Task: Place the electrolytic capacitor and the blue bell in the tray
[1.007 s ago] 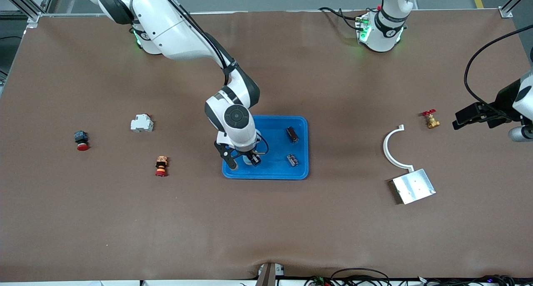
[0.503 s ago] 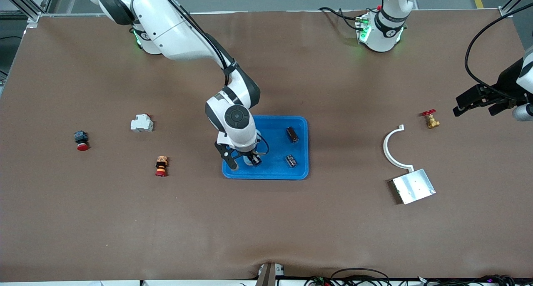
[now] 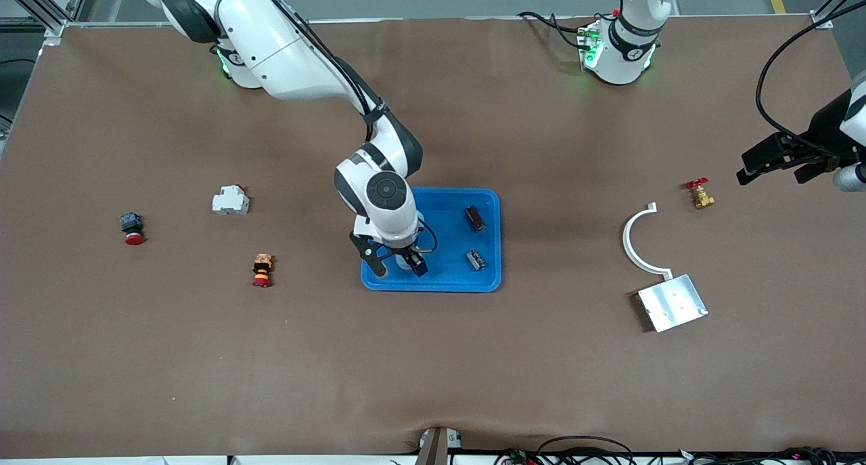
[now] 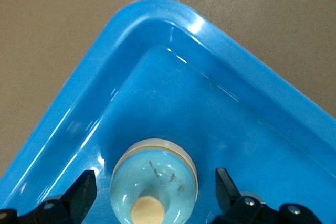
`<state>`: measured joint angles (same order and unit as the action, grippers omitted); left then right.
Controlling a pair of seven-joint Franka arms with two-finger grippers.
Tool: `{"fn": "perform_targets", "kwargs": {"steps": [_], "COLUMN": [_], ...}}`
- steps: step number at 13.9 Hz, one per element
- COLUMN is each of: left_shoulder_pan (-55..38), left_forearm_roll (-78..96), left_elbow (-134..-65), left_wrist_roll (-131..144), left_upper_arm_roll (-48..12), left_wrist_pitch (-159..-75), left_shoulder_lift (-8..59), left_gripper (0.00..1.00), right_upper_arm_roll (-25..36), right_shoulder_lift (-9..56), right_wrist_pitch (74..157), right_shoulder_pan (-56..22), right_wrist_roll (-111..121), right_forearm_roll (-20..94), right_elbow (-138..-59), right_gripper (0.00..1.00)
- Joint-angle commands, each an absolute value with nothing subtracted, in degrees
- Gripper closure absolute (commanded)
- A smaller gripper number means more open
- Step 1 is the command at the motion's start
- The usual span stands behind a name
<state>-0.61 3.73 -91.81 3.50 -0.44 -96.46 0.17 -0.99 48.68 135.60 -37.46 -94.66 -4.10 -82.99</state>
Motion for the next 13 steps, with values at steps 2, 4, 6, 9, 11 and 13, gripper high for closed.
{"fn": "perform_targets", "kwargs": {"steps": [2,4,6,9,11,13], "left_shoulder_pan": [-0.1,-0.2,-0.1,0.0,-0.2,-0.2], "left_forearm_roll": [1.2,1.1,1.2,1.5,1.5,1.5], "left_elbow": [-92.1,-92.0,-91.8,-90.5,-88.9,-88.2], "left_wrist_roll": [2.7,2.9,2.9,3.4,3.5,3.4], "left_upper_arm_roll": [-1.3,-1.4,-1.2,-1.0,-1.1,-1.3], "left_wrist_pitch": [-94.5,-94.4,-94.3,-90.6,-89.1,-88.9], "left_shoulder_lift": [-1.2,-1.0,-0.7,-0.7,-0.5,-0.6], "left_gripper": [0.00,0.00,0.00,0.00,0.00,0.00], "right_upper_arm_roll": [-0.3,-0.4,-0.4,-0.6,-0.3,-0.3], "right_shoulder_lift": [49.0,48.0,47.6,45.5,43.4,41.3], "right_wrist_pitch": [134.8,133.3,128.3,123.3,119.6,116.8], "right_shoulder_pan": [-37.8,-37.4,-36.1,-34.5,-33.3,-30.9], "right_wrist_roll": [-94.8,-92.8,-89.4,-83.2,-74.3,-68.0], "right_forearm_roll": [-6.9,-6.4,-6.0,-6.2,-6.2,-6.2], "right_elbow": [-81.2,-81.2,-79.0,-78.3,-78.6,-78.7], "right_gripper": [0.00,0.00,0.00,0.00,0.00,0.00]}}
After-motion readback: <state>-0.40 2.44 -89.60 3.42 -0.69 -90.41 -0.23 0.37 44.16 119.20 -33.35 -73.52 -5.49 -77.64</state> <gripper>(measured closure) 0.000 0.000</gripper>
